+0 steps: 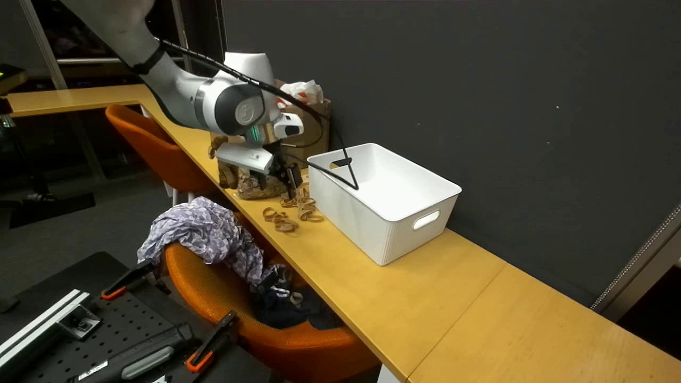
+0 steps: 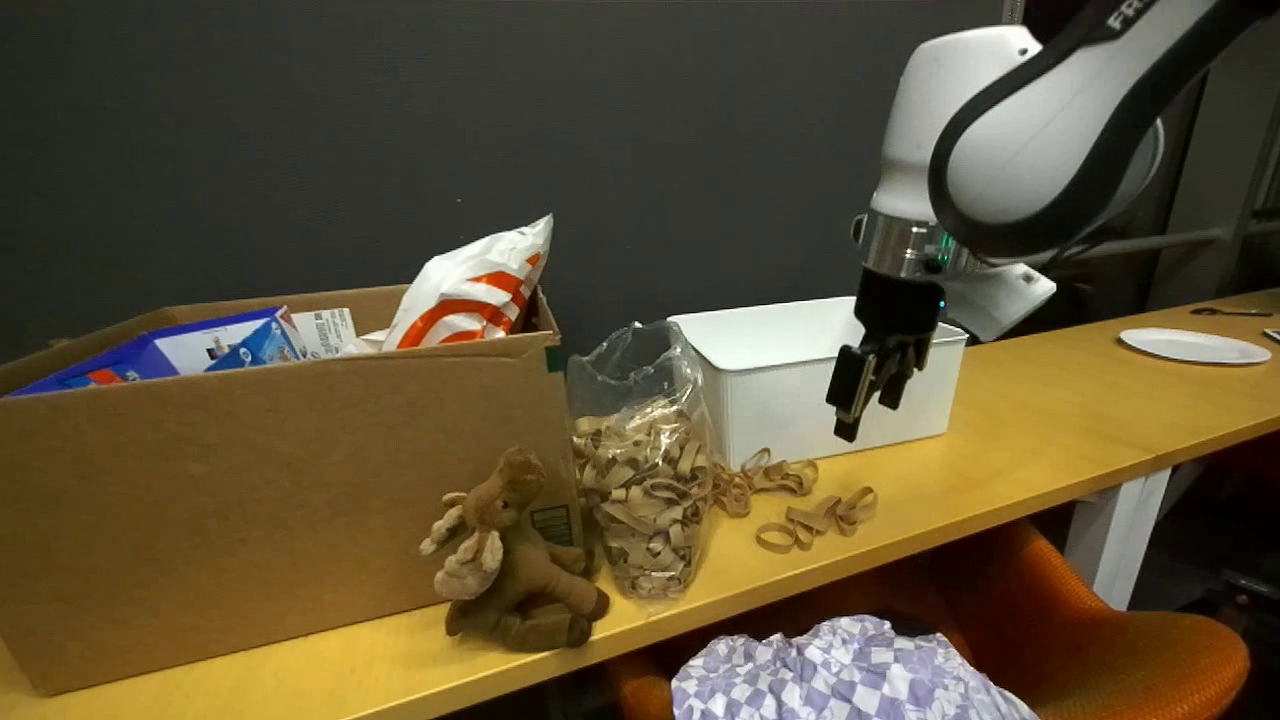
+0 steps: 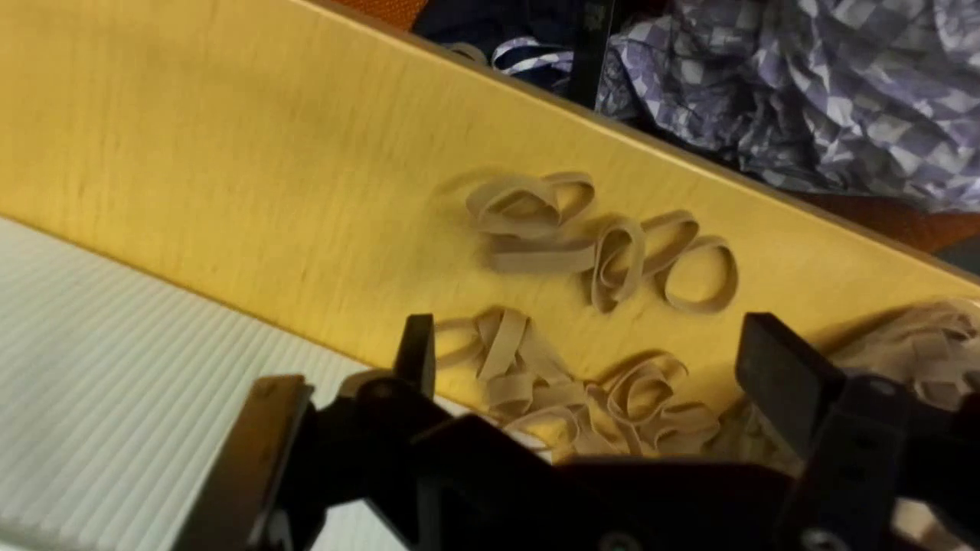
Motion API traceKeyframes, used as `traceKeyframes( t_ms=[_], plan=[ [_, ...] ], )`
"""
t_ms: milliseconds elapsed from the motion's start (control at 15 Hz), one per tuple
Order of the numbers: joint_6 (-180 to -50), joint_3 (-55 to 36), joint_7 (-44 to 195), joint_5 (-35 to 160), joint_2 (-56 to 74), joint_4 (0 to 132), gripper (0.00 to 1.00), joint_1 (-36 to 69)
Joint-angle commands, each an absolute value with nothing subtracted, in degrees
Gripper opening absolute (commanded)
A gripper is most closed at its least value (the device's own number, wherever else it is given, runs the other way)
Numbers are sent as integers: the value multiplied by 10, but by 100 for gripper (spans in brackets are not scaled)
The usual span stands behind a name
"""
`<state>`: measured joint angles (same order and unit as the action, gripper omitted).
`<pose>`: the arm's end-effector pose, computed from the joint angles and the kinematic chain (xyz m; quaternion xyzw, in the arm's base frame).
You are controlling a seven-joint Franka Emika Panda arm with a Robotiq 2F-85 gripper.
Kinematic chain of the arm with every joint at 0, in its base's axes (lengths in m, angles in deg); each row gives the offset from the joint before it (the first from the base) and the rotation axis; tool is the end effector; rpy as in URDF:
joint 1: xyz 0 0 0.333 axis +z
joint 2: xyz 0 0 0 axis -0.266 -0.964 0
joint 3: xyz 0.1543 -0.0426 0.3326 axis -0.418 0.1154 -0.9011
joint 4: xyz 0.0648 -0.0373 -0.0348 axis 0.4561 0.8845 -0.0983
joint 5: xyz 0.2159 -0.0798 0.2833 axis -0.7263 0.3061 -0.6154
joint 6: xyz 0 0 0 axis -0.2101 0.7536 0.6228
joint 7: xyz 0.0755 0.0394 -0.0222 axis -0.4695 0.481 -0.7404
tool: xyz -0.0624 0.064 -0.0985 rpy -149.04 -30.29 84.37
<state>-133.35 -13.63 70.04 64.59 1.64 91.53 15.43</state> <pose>0.6190 0.0069 0.2906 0.9945 0.0483 0.0901 0.0228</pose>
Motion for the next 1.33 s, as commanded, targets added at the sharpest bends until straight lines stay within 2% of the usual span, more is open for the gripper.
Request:
traceKeyframes(
  t_ms=[0,667,1267],
  plan=[
    [-1367,-150,675,627,-41,895,100,149],
    [-1356,-155,681,621,-154,772,100,154],
    [-1302,-146,714,606,-182,742,100,170]
  ],
)
